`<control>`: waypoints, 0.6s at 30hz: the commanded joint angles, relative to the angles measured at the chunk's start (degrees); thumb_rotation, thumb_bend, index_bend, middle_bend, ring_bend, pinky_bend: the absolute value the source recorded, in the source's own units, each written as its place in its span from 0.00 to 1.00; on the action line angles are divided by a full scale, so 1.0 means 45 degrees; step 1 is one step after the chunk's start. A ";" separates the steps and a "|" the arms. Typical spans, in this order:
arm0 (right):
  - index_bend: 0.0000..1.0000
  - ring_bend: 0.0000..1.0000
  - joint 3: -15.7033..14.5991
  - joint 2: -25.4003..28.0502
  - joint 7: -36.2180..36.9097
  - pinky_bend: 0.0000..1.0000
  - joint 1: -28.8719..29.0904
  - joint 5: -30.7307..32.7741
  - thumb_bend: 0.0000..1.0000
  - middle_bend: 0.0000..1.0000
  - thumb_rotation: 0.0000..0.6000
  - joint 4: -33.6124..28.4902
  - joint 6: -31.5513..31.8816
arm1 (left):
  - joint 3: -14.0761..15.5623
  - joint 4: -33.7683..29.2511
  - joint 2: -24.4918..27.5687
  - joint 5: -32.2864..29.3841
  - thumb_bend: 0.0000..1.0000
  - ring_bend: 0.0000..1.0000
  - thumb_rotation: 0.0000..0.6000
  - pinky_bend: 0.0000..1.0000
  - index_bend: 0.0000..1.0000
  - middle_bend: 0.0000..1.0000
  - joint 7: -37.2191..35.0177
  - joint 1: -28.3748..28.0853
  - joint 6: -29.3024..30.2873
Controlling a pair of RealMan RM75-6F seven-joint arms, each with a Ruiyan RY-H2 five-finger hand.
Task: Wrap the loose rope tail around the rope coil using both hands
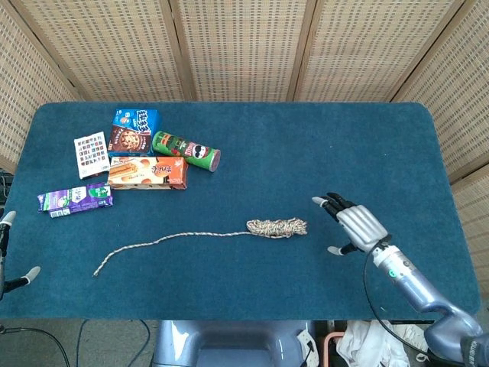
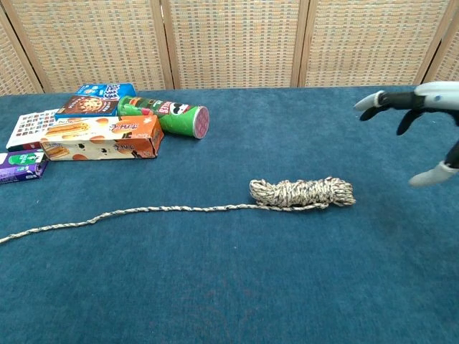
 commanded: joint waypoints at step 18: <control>0.22 0.10 0.0168 -0.4081 -0.6700 0.37 0.2108 0.5359 0.14 0.28 1.00 0.2236 -0.1217 | 0.0009 -0.0055 0.0272 -0.0199 0.00 0.00 1.00 0.00 0.00 0.00 -0.0470 -0.0070 -0.0207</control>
